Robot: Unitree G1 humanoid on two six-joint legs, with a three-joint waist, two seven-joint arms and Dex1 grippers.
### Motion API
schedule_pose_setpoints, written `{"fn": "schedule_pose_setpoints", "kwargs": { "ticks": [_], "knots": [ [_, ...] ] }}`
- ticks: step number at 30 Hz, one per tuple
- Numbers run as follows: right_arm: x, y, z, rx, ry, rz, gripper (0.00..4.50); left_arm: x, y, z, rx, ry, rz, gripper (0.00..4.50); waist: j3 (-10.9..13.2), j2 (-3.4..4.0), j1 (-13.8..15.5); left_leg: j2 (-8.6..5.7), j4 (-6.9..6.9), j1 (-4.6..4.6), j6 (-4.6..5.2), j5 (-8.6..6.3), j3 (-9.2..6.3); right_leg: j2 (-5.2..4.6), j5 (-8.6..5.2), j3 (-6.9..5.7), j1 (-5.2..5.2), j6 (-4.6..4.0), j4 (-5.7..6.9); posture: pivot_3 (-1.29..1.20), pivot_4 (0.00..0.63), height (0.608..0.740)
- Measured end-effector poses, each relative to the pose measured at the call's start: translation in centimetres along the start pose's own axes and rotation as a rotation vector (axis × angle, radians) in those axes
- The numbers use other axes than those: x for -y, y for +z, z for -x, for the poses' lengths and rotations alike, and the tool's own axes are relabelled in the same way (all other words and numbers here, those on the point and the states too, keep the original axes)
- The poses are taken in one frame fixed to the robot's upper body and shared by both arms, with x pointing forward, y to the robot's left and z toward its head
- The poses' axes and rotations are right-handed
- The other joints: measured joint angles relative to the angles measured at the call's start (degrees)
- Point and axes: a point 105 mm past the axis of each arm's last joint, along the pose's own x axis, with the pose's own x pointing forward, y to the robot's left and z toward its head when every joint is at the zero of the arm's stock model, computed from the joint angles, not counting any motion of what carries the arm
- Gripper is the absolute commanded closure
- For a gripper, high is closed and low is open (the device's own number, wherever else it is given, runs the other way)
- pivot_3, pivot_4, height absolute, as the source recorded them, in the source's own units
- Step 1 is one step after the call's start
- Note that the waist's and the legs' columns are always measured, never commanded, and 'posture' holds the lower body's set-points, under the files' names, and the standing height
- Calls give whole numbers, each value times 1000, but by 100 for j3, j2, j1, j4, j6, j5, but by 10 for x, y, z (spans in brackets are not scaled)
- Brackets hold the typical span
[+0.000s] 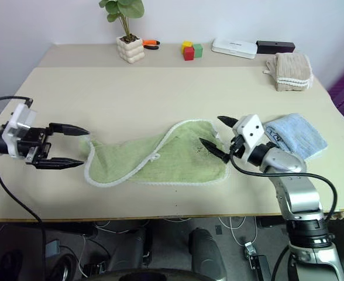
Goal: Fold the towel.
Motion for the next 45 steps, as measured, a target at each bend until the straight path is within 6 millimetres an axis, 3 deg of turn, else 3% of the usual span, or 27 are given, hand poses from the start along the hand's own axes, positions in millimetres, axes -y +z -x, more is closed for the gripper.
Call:
{"fn": "schedule_pose_setpoints", "kwargs": {
  "ticks": [9, 14, 20, 27, 39, 45],
  "knots": [
    [-2, 7, 33, -124, 204, -56, 57, 8, 2, 5, -67, -54, -33, 0, 2, 4, 1, 1, 1, 0, 1, 0, 2, 0, -1, 1, -1, -1, 0, 0, 150, 740],
    [10, 34, 33, -89, 207, -29, 57, 23, -7, 7, -115, -113, 0, 0, 3, 4, -2, 4, -4, 0, 1, 0, 5, 0, -2, 2, -7, -3, 0, 0, 150, 740],
    [7, 31, 34, -101, 218, -48, 57, 23, -11, 5, -210, -162, -137, 0, 2, 2, 63, 1, 5, -2, 1, 0, 14, -5, -7, 6, -6, -13, -3, 0, 150, 740],
    [7, 30, 33, -97, 202, -53, 57, 21, -31, -1, -309, -219, -283, 0, 2, 3, 102, 2, 5, -4, 1, 0, 17, -2, -7, 9, -10, -13, -2, 0, 150, 740],
    [8, 27, 30, -91, 184, -51, 57, -5, 2, -13, -256, -178, -612, 0, 1, 4, 121, 1, 12, -9, 1, 0, 17, -1, -5, 10, -10, -9, -1, 0, 150, 740],
    [9, 28, 29, -83, 179, -44, 57, 2, -5, -15, -311, -250, -672, 0, 1, 4, 105, 3, 11, -9, 1, 0, 17, 1, -1, 10, -11, -2, 1, 0, 150, 740]
  ]
}}
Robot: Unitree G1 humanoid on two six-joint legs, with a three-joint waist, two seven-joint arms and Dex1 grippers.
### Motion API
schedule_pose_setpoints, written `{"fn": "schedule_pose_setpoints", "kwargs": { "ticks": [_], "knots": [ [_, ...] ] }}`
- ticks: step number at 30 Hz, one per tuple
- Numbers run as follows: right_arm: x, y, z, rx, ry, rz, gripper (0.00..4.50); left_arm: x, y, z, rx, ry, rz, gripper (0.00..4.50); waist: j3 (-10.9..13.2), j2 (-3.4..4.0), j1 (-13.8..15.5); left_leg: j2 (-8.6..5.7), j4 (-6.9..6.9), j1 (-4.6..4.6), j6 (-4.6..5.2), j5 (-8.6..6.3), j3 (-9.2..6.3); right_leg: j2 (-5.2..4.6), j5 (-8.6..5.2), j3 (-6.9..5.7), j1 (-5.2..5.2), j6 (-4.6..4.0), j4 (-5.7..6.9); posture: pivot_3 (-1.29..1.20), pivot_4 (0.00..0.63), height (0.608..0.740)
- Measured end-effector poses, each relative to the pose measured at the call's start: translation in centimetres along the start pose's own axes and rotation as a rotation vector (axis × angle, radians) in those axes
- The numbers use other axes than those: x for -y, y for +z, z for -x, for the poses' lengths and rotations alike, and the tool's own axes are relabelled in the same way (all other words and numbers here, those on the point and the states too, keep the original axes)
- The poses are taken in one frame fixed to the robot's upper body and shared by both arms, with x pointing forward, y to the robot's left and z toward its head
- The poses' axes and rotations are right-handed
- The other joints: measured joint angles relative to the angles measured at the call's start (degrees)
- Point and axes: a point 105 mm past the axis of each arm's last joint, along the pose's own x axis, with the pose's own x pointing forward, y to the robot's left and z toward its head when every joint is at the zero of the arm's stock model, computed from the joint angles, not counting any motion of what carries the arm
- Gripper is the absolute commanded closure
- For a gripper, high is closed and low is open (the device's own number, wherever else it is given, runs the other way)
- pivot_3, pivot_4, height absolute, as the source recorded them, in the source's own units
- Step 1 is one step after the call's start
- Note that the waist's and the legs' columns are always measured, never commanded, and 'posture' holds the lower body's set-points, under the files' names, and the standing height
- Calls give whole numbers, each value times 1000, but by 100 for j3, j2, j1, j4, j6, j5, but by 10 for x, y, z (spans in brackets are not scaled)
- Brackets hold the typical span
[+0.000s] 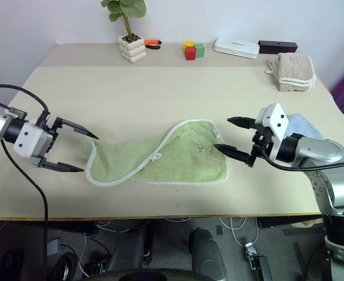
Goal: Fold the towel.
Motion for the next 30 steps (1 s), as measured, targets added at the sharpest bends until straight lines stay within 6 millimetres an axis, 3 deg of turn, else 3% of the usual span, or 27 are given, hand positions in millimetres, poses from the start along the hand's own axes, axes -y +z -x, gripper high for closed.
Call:
{"fn": "schedule_pose_setpoints", "kwargs": {
  "ticks": [5, 11, 14, 18, 21, 22, 30],
  "knots": [
    [1, 0, -1, 6, -1, -2, 57, 8, 4, -15, 15, -98, -70, 0, 0, 0, 37, -1, 6, -1, 0, 0, 0, -2, -4, 1, 4, -7, -1, 0, 150, 740],
    [1, -2, -2, 5, -7, -6, 57, 0, 12, -25, 31, -140, -239, 0, 0, 0, 27, -1, 6, 0, 0, 0, -1, 0, -2, 1, 4, -4, 0, 0, 150, 740],
    [1, -3, -1, 2, -15, -10, 0, 7, 7, -31, 14, -201, -276, 791, 0, 0, 20, -1, 5, 0, 0, 0, -1, 1, 2, 1, 4, 3, 0, 0, 150, 740],
    [2, -4, -1, 1, -23, -12, 0, 20, -3, -36, -7, -276, -285, 2677, 0, 0, 20, -1, 5, 0, 0, 0, -1, 2, 3, 2, 4, 6, 0, 0, 150, 740],
    [1, -5, -1, -1, -26, -14, 0, 19, -5, -37, -10, -275, -303, 4161, 0, -1, 39, -1, 10, -2, 0, 0, -2, 1, 2, 2, 5, 4, -1, 0, 150, 740],
    [2, -5, -1, -1, -28, -14, 0, 18, -5, -37, -11, -273, -306, 4453, 0, -1, 39, -2, 12, -2, 0, 0, -2, 0, 2, 2, 7, 3, -1, 0, 150, 740],
    [6, 1, -3, 15, -53, 28, 0, 12, -4, -35, 24, -194, -207, 4453, 0, 0, 18, -1, 9, -2, 0, 0, -3, 0, 3, 2, 5, 6, 0, 0, 150, 740]
  ]
}}
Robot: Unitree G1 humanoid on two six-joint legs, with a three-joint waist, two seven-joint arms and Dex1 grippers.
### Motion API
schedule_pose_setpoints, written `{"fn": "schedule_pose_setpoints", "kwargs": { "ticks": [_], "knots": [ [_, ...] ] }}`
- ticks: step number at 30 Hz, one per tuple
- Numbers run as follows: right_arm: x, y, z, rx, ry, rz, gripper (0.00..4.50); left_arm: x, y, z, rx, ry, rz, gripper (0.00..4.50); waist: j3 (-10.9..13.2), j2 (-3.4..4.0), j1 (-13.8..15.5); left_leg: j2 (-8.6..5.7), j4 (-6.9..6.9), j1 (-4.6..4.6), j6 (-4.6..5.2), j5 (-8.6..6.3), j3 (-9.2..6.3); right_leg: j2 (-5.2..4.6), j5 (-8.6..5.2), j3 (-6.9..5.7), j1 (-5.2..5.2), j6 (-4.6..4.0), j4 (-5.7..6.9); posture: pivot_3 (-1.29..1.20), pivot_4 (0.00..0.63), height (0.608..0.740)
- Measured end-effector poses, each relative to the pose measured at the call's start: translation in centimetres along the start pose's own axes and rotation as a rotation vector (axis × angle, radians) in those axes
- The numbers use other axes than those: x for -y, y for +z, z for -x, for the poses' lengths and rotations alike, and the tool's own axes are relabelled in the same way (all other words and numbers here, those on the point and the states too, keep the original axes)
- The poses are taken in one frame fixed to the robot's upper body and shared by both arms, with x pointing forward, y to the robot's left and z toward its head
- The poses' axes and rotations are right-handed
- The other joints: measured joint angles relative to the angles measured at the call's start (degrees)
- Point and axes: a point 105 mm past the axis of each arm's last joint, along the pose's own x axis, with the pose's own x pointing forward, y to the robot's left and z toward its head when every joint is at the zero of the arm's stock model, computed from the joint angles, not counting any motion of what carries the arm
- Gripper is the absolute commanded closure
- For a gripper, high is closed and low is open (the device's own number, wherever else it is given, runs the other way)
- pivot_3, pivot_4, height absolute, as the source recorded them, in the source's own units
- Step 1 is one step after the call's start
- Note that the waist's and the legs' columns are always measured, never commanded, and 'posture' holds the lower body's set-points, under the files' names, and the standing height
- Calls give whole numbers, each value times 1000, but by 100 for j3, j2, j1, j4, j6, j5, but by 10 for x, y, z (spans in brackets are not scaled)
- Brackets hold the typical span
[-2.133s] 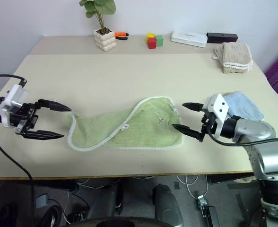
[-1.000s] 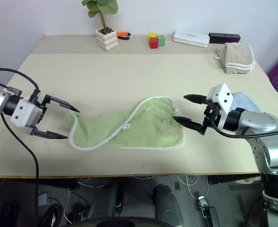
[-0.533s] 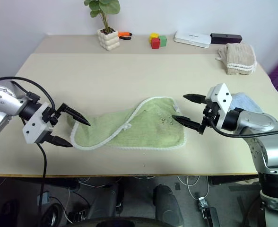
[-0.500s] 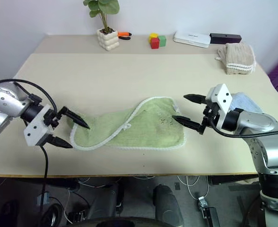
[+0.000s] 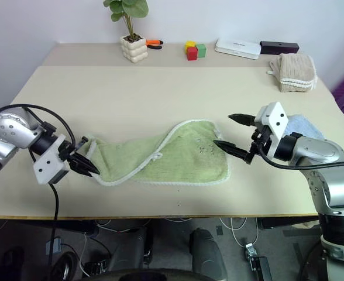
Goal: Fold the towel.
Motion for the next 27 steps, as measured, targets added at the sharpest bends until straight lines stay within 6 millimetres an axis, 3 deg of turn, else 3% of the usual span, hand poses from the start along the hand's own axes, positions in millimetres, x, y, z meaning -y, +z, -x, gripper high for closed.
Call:
{"fn": "schedule_pose_setpoints", "kwargs": {
  "ticks": [4, 8, 12, 15, 17, 22, 27],
  "knots": [
    [8, 1, -9, -8, -36, 84, 0, -16, 11, 12, 159, 213, 198, 4453, 0, 0, -30, 2, -2, 3, 0, 0, -1, 0, 0, -1, -3, 2, 10, 0, 150, 740],
    [14, -23, -19, -111, -51, 163, 0, -11, 7, 26, 196, 333, 358, 4453, 0, 0, -36, 1, -4, 5, 0, 0, 3, 0, 0, -1, -5, 1, 12, 0, 150, 740],
    [51, -30, -40, -157, -212, 158, 0, -18, 9, 31, 273, 495, 485, 4453, 1, 2, -83, 1, -2, 3, -1, 1, 3, 0, -5, 0, -10, -8, 20, 0, 150, 740],
    [66, -29, -60, -111, -297, 26, 0, -29, 2, 39, 362, 717, 605, 4453, 1, 1, -119, 1, -8, 4, -1, 1, 1, 1, 3, -1, -12, 7, 26, 0, 150, 740],
    [66, -35, -73, -100, -305, -99, 0, -29, -6, 40, 413, 835, 698, 4453, 1, 1, -136, 1, -11, -1, 0, 1, 1, 1, 4, 0, -22, 9, 33, 0, 150, 740],
    [60, -59, -79, -167, -274, -299, 0, -17, -11, 34, 450, 948, 830, 4453, 1, 1, -116, 1, -13, -8, -1, 1, 2, 0, 4, -1, -32, 10, 38, 0, 150, 740],
    [72, -60, -84, -166, -306, -425, 0, -14, -18, 40, 453, 1053, 880, 4453, 1, 2, -134, 0, -13, -3, -1, 1, 4, 1, 4, 1, -34, 8, 46, 0, 150, 740]
  ]
}}
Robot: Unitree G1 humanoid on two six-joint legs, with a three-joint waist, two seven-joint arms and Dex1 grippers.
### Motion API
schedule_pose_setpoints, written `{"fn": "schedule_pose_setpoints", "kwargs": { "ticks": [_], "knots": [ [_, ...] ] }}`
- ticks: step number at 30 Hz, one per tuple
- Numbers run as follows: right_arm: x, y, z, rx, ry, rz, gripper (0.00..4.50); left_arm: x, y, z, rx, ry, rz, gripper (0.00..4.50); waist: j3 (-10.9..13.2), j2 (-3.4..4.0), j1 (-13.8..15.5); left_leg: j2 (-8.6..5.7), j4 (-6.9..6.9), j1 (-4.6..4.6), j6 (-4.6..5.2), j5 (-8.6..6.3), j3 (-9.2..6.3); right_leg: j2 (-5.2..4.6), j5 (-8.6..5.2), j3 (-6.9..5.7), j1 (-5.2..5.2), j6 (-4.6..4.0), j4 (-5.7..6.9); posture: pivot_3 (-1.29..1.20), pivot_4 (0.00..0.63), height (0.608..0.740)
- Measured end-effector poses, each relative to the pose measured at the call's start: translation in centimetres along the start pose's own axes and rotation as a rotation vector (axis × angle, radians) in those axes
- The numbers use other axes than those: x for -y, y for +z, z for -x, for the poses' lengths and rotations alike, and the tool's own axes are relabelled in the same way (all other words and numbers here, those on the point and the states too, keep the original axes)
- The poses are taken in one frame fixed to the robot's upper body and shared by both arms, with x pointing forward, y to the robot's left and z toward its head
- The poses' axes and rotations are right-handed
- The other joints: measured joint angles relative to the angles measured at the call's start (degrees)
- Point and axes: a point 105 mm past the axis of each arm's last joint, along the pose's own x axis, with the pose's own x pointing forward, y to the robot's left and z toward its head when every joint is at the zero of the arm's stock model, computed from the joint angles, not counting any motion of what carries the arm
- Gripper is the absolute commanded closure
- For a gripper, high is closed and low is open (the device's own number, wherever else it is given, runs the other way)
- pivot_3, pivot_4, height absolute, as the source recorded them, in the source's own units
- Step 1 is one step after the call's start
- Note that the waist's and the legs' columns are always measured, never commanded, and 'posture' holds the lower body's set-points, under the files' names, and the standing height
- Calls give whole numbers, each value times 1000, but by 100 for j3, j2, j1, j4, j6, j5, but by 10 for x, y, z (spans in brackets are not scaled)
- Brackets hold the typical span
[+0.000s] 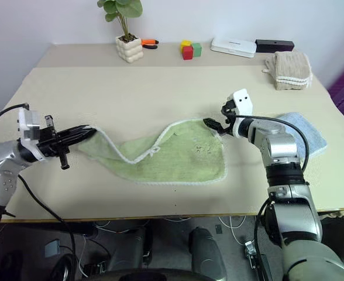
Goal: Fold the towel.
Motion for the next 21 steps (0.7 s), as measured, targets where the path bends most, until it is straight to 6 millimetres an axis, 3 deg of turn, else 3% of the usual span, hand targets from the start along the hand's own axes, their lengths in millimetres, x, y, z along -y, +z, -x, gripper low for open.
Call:
{"fn": "schedule_pose_setpoints", "kwargs": {
  "ticks": [4, 10, 16, 19, 21],
  "knots": [
    [0, 7, -6, 14, -8, -24, 0, -10, 1, 3, 24, 75, 18, 4453, 0, 0, -3, 0, -2, -2, 0, 0, 0, 0, 0, 0, -4, 0, 1, 0, 150, 740],
    [-10, -10, -19, -58, 1, 39, 0, -6, -5, -2, 27, 79, 45, 4453, 0, 0, -4, 0, -2, -3, 0, 0, 1, 0, 0, 1, -7, 1, 4, 0, 150, 740],
    [-6, -23, -22, -100, -25, 44, 0, -3, -4, -4, 26, 74, 51, 4453, 0, 0, -12, 0, -2, -3, 0, 0, 0, 1, 0, 1, -7, 1, 5, 0, 150, 740],
    [-5, -30, -24, -137, -39, 83, 862, -2, -3, -7, 27, 68, 47, 4500, -2, -1, -16, 0, -2, -3, 0, 0, 1, 1, 0, 2, -7, 1, 5, 0, 150, 740],
    [-2, -31, -24, -150, -55, 102, 1812, 0, -3, -8, 24, 64, 50, 4500, -3, -3, -17, 0, -2, -3, 0, 0, 0, 1, 0, 1, -7, 1, 5, 0, 150, 740]
  ]
}}
